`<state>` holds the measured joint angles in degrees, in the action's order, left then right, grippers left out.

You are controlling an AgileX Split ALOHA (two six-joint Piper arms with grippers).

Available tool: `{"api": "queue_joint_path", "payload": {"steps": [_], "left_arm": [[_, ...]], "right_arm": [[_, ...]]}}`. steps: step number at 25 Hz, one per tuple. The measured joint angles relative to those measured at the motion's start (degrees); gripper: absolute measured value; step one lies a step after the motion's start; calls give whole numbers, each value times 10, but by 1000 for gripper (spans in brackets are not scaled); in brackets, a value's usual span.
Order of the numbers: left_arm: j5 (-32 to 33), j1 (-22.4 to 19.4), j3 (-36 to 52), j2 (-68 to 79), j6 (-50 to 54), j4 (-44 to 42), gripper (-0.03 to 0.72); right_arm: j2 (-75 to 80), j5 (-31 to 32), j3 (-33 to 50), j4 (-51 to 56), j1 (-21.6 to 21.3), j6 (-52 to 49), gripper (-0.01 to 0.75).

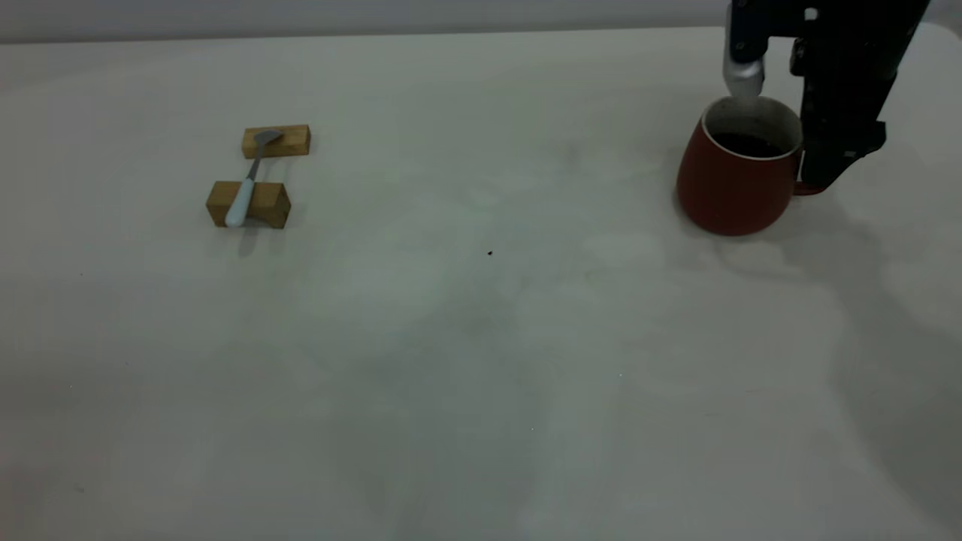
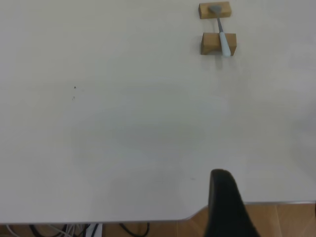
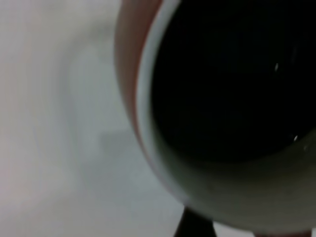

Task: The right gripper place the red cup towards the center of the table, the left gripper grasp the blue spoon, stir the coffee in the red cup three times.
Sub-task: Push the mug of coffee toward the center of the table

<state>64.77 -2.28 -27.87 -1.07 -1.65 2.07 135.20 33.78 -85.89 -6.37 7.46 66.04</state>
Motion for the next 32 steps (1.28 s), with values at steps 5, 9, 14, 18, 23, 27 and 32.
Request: {"api": "queue_joint_path", "payload": {"steps": [5,9,14,18,23,27,32], "left_arm": [[0,0,0,0,0,0,496],[0,0,0,0,0,0,496],[0,0,0,0,0,0,496],[0,0,0,0,0,0,496],[0,0,0,0,0,0,496],[0,0,0,0,0,0,496],[0,0,0,0,0,0,496]], "right_arm": [[7,5,-4,22,2,29,654],[7,12,-4,32,17,35,646],[7,10,-4,47,42,35,642],[7,7,-4,64,65,35,634],[7,-1,-4,90,93,35,627],[7,-8,-4,114,115,35,621],[7,-23,-4,144,139,35,617]]}}
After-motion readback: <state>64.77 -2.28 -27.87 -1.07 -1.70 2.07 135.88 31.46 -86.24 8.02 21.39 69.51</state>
